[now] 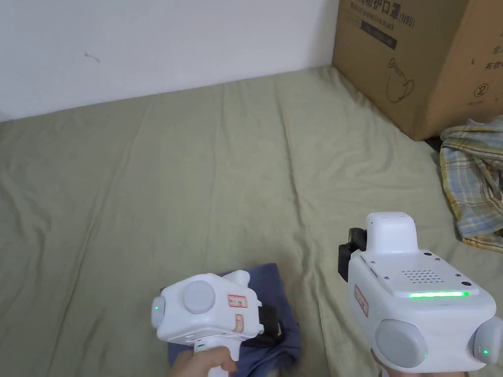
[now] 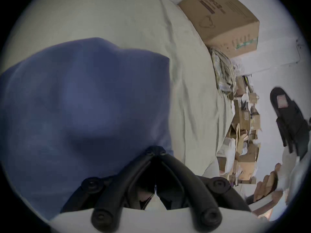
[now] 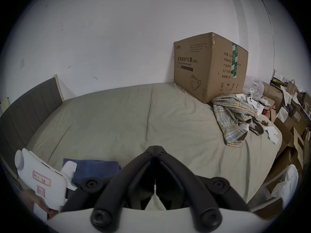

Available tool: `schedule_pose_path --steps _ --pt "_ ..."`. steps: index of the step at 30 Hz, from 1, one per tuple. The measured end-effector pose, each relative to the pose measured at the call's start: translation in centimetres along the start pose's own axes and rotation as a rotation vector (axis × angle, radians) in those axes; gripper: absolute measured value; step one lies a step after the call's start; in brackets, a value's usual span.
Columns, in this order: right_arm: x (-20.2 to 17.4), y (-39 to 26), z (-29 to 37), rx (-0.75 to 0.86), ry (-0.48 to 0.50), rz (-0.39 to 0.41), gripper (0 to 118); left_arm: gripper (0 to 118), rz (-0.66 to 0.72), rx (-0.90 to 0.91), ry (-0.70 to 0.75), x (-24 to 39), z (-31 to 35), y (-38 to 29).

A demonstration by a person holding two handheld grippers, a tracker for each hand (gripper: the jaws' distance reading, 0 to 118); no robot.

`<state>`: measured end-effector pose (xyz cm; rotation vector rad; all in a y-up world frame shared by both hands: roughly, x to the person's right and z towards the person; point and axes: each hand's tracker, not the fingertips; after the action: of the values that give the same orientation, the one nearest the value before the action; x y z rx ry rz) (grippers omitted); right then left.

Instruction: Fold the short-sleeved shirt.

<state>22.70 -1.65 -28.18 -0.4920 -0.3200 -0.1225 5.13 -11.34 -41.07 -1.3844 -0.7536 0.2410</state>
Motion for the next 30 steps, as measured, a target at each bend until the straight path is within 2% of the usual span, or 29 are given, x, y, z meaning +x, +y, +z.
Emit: schedule_pose_path --steps 2,10,14,19,23,27,30 --pt "0.2 0.0 0.1 0.000 -0.005 -0.005 1 0 -0.008 0.012 0.027 0.8 0.0 -0.2" --pt "-0.2 0.7 0.9 0.001 0.007 0.012 1 0 -0.067 0.001 -0.071 2.1 1.0 -1.0" --pt "-0.8 2.4 1.4 -0.018 0.079 -0.006 1 0 -0.071 0.111 -0.122 0.7 5.7 -1.3" --pt "-3.7 4.8 1.4 -0.080 0.226 0.042 1 0 0.083 0.284 -0.168 -6.0 13.5 -2.7" --pt "-7.0 4.8 -0.8 -0.232 0.363 0.031 1 0 0.149 0.365 -0.097 -11.6 17.3 -5.6" --pt "-10.6 2.0 -4.7 -0.417 0.364 0.117 1 0 0.281 0.398 -0.128 -16.0 18.5 -8.7" --pt "-12.1 -0.9 -7.7 -0.586 0.394 0.109 1 0 0.318 0.403 -0.140 -17.7 18.2 -10.3"
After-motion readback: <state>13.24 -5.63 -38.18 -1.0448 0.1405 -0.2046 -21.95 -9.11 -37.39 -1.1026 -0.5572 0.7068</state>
